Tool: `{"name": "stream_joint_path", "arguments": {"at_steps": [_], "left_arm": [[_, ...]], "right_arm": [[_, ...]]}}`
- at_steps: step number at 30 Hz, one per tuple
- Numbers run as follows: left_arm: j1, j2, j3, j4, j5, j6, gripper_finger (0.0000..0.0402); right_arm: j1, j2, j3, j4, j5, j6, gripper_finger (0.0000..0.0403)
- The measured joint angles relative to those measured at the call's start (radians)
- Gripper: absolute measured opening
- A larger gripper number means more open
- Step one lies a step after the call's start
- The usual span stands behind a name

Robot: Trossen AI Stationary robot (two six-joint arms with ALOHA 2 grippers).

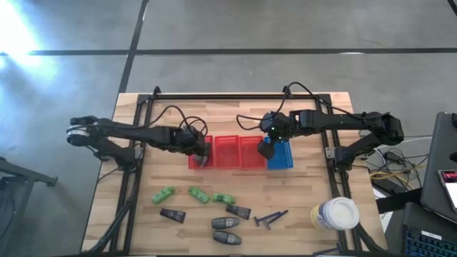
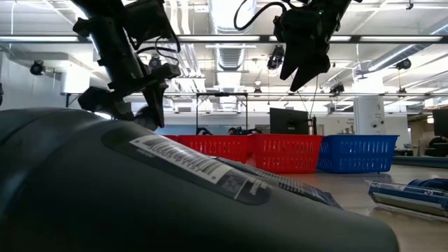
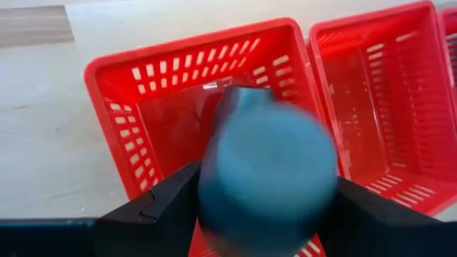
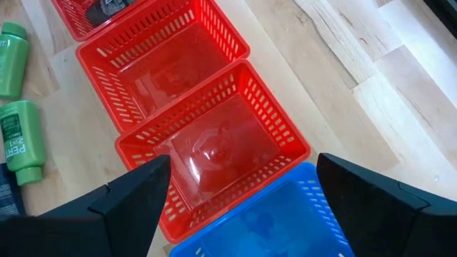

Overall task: Pick & Place Travel size toiletries
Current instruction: Put the black deodorant into the left red bin

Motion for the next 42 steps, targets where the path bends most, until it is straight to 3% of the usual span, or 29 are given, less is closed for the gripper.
{"name": "stream_joint_path", "arguments": {"at_steps": [12,21,30,36,39,42], "left_arm": [[-0.006,-0.042,0.0,-0.087,-0.056,0.032,0.0239],[-0.006,0.019,0.0,-0.055,-0.035,0.074,0.0229],[-0.003,0.024,0.002,-0.054,-0.038,0.139,0.0266],[-0.003,0.014,0.032,-0.07,-0.041,0.202,0.027],[-0.003,0.001,0.068,-0.08,-0.07,0.275,0.027],[-0.016,-0.012,0.106,-0.039,-0.05,0.478,0.0271]], "right_arm": [[0.0,0.0,0.0,-0.001,0.0,0.0,0.0359],[0.0,0.0,0.0,0.001,0.0,-0.005,0.035],[0.0,0.0,0.0,0.001,0.0,-0.008,0.0338],[0.0,0.0,0.0,0.001,0.0,-0.008,0.0353],[0.0,0.0,0.0,0.001,-0.001,-0.008,0.0359],[0.0,0.0,0.0,0.001,-0.001,-0.008,0.036]]}}
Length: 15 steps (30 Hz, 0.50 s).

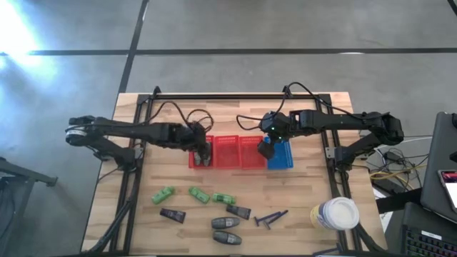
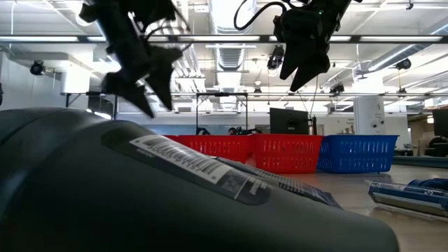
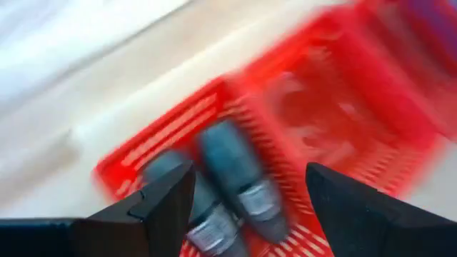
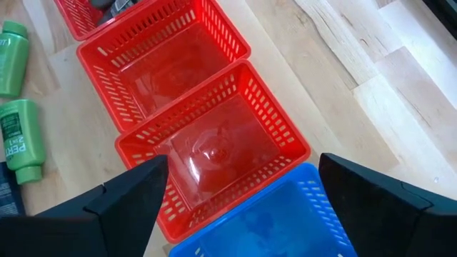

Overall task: Pick & Place Travel size toiletries
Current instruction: Put the black deodorant into the left red bin

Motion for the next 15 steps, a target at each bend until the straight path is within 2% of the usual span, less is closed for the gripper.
{"name": "stream_joint_path", "arguments": {"at_steps": [5,8,12,15], "left_arm": [[-0.063,-0.002,0.022,0.059,0.261,0.45,0.0271],[-0.117,-0.002,0.015,0.058,0.372,0.592,0.0271],[-0.204,-0.002,0.011,0.04,0.396,0.612,0.0271],[-0.276,-0.002,0.011,0.039,0.355,0.632,0.0271]], "right_arm": [[0.0,0.0,0.0,-0.002,-0.037,-0.005,0.0351],[0.004,0.0,0.0,-0.008,-0.05,-0.003,0.0346],[0.02,0.0,0.0,-0.007,-0.056,0.008,0.034],[0.04,0.0,-0.001,-0.007,-0.059,0.019,0.0338]]}}
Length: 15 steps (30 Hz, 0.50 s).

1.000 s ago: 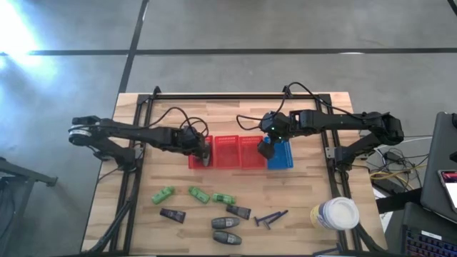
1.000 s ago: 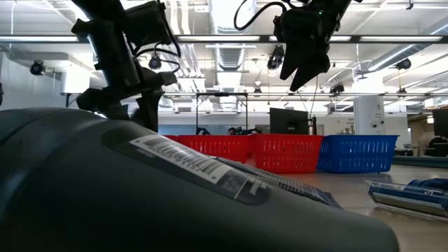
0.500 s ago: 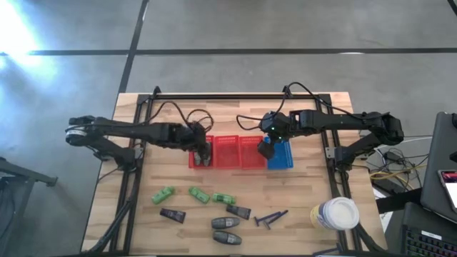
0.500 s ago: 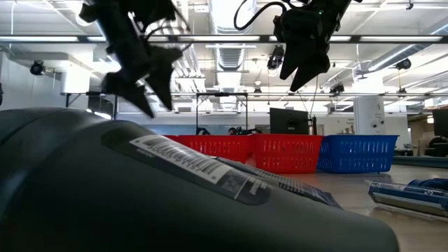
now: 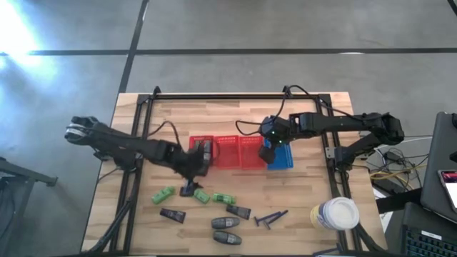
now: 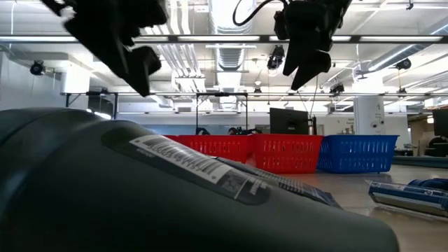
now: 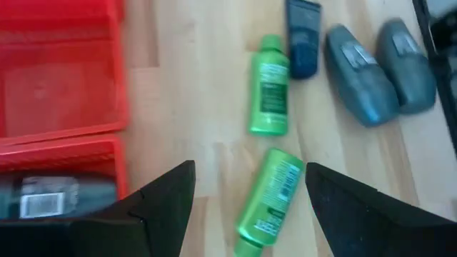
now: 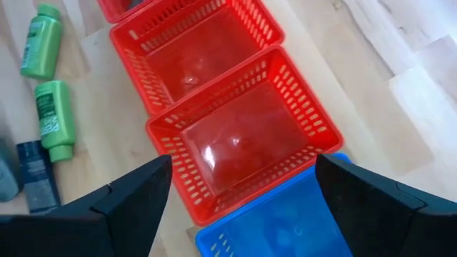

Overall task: Pick & Place Travel size toiletries
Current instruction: Put the black deodorant into the left red bin

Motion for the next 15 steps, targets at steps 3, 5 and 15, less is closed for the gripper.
{"name": "stream_joint_path", "arguments": {"at_steps": [3,5,15], "left_arm": [[-0.061,0.0,0.0,-0.002,-0.069,-0.021,0.0271],[-0.094,0.0,0.0,-0.016,-0.109,-0.064,0.0271],[-0.191,0.0,-0.002,-0.083,-0.141,-0.173,0.0271]], "right_arm": [[0.028,0.0,-0.006,0.0,0.0,0.017,0.0343],[0.053,0.0,-0.007,0.001,-0.001,0.031,0.0349],[0.227,0.011,-0.007,0.071,-0.013,0.245,0.0356]]}}
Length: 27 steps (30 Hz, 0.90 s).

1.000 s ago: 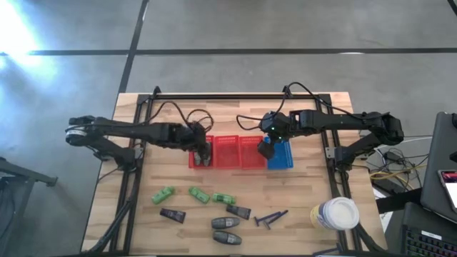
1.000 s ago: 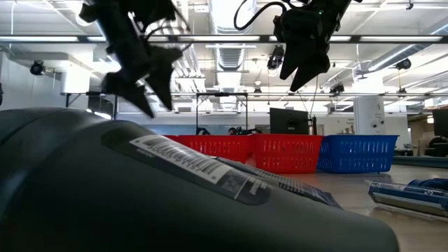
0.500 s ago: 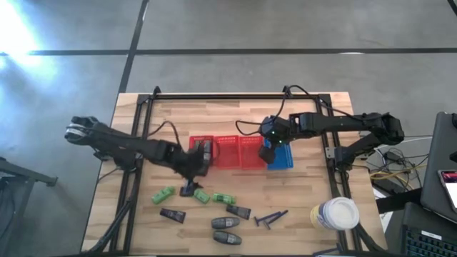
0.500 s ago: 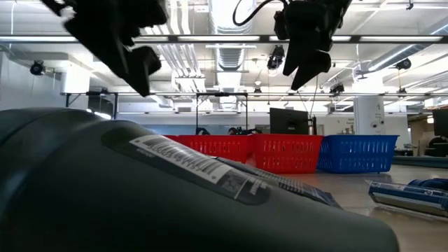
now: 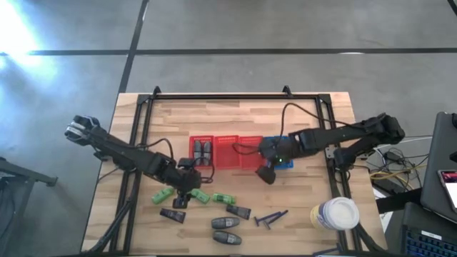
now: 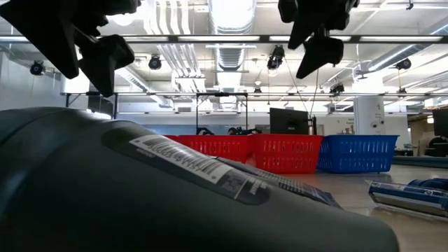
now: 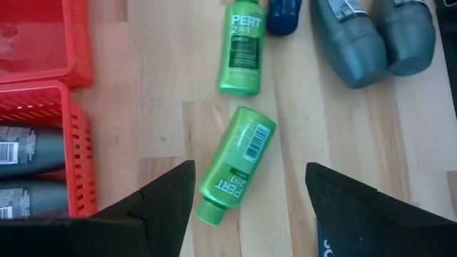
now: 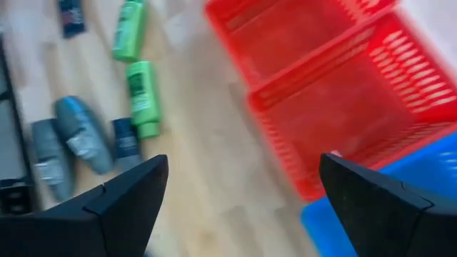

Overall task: Pick & Place Travel size toiletries
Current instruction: Put the black deodorant into the left red bin

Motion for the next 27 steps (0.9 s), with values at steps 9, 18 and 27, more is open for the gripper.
{"name": "stream_joint_path", "arguments": {"at_steps": [9,18,27], "left_arm": [[-0.004,0.0,0.0,0.002,-0.006,0.058,0.0271],[-0.005,0.001,-0.001,0.206,-0.006,0.034,0.0271],[-0.014,0.119,0.016,0.338,-0.006,-0.118,0.0268]], "right_arm": [[0.075,0.083,0.007,0.001,-0.018,0.19,0.0335],[0.122,0.063,0.007,-0.074,-0.019,0.309,0.0352],[0.134,0.017,0.007,-0.224,-0.017,0.221,0.0358]]}}
